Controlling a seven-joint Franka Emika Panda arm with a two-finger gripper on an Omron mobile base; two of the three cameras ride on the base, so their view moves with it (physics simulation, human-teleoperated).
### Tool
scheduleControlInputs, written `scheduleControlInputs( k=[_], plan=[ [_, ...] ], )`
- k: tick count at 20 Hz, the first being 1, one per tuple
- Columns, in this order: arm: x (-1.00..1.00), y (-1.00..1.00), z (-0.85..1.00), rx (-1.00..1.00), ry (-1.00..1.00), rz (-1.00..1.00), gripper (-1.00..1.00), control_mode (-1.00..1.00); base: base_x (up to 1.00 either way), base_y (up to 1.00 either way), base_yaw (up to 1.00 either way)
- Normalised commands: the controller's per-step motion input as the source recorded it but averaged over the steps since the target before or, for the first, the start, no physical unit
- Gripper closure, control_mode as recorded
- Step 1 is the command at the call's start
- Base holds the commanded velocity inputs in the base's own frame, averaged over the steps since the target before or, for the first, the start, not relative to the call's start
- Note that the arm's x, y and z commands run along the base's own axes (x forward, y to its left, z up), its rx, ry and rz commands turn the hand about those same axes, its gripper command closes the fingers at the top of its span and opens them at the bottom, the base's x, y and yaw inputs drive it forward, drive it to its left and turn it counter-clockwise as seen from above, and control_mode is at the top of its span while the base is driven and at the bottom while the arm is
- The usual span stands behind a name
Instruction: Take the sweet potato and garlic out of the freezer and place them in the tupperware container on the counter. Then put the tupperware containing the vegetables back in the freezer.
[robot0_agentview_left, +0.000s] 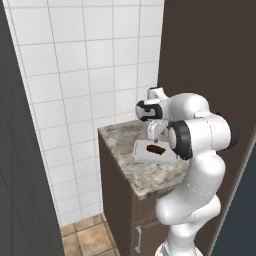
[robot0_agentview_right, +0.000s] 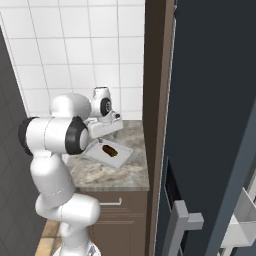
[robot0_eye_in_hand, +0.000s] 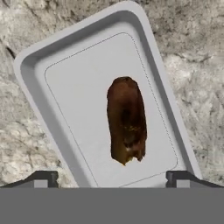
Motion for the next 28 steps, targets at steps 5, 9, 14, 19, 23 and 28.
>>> scheduleControlInputs(
  k=[5,9,14,19,23,28],
  plan=[
    [-0.32,0.09,0.95,0.04,-0.1,0.0,-1.0,-1.0,0.0,0.0,0.0],
    [-0.51,0.09,0.77,0.16,-0.28,-0.09,-1.0,-1.0,0.0,0.0,0.0],
    [-0.92,0.09,0.73,0.08,-0.27,-0.15,-1.0,-1.0,0.0,0.0,0.0],
    [-0.79,0.19,0.78,-0.03,-0.19,-0.19,-1.0,-1.0,0.0,0.0,0.0],
    [-0.75,0.0,0.73,-0.01,-0.16,-0.21,-1.0,-1.0,0.0,0.0,0.0],
    [-0.58,0.0,0.49,0.04,-0.19,-0.17,-1.0,-1.0,0.0,0.0,0.0]
  ],
)
